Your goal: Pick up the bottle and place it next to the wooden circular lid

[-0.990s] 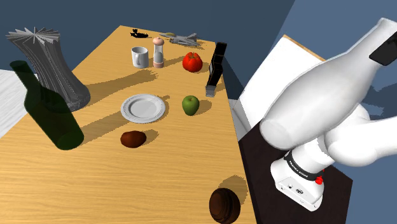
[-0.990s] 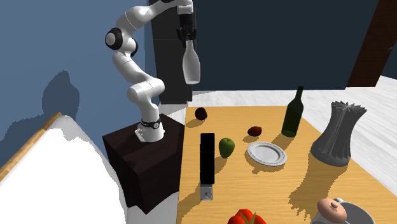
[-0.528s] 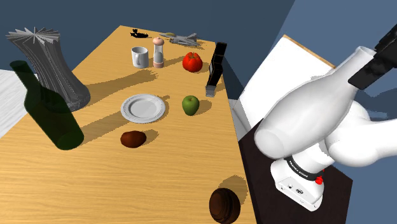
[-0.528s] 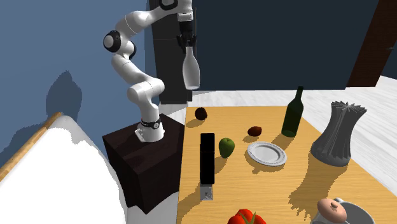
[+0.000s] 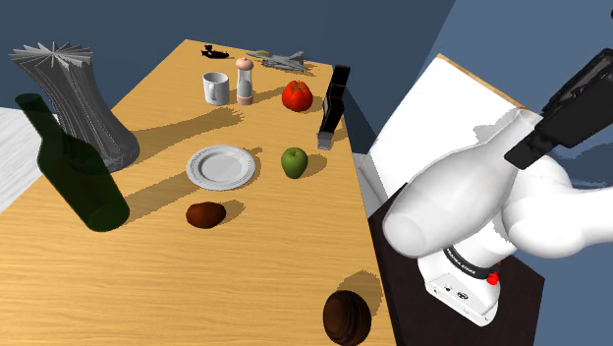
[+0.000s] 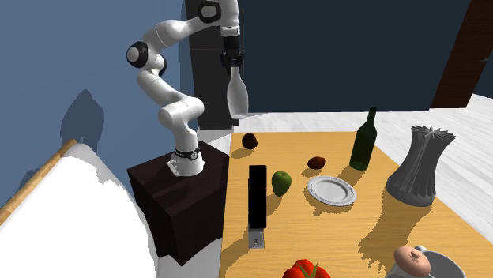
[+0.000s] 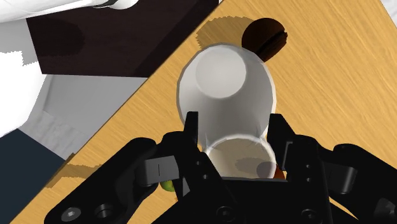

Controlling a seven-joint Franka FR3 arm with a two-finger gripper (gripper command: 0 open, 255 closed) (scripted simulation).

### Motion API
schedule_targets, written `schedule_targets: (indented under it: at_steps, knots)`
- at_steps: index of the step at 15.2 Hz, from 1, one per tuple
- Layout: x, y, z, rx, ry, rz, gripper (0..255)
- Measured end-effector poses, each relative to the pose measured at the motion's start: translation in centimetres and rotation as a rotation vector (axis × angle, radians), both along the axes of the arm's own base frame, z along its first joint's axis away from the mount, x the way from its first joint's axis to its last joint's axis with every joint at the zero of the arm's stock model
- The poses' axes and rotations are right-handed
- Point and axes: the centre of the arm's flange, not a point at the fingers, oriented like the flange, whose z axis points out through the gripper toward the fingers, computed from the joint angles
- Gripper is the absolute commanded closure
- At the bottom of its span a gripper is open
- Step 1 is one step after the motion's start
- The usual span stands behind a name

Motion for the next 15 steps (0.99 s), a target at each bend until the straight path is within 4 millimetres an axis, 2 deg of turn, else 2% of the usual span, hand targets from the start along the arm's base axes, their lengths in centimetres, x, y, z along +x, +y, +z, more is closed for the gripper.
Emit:
schedule_targets:
  at_steps: [15]
  knots:
    - [0.0, 0.2, -8.0, 0.0, 0.0, 0.0, 255]
